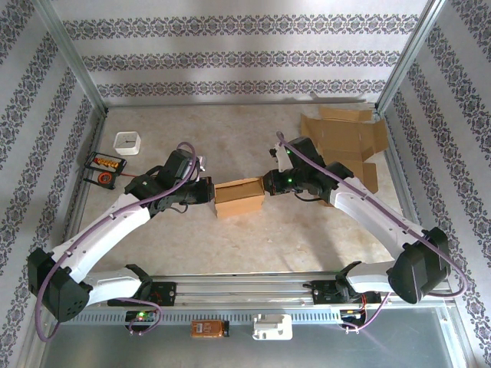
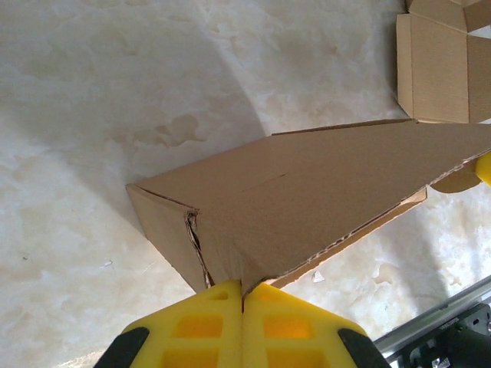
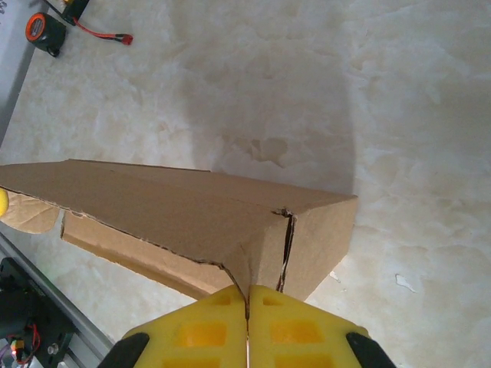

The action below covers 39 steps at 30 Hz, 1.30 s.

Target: Fold the paper box

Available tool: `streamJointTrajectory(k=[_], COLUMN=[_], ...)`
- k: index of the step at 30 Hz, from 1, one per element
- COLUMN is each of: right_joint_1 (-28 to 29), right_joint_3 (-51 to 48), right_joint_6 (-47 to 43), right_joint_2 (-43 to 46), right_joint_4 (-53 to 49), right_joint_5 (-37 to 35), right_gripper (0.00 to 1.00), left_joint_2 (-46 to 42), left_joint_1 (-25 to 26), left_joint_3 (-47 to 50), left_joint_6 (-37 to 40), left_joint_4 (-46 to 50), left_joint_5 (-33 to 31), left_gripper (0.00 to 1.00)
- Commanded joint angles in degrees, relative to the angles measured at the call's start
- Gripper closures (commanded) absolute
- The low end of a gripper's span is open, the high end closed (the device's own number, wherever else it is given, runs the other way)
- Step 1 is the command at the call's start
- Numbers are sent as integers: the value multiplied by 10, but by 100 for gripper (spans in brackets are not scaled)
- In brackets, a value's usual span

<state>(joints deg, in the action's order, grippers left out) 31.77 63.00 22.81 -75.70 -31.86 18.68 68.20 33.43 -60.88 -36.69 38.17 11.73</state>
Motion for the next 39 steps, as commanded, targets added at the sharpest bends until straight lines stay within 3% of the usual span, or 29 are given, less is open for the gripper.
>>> streamJointTrajectory(k=[1, 32, 39], right_joint_1=[2, 13, 27], right_joint_3=[2, -25, -43], right_joint_6=[6, 7, -6], right_joint_2=[-9, -23, -29], right_joint_4=[-8, 9, 13], right_joint_5=[-13, -13, -39], right_gripper=[92, 94, 93], left_joint_2=[4, 28, 34], left_joint_1=[8, 8, 7], left_joint_3=[-8, -6, 20], left_joint_6=[2, -20, 3], left_joint_4=[18, 6, 35], left_joint_5=[-7, -6, -52], left_gripper=[94, 92, 90])
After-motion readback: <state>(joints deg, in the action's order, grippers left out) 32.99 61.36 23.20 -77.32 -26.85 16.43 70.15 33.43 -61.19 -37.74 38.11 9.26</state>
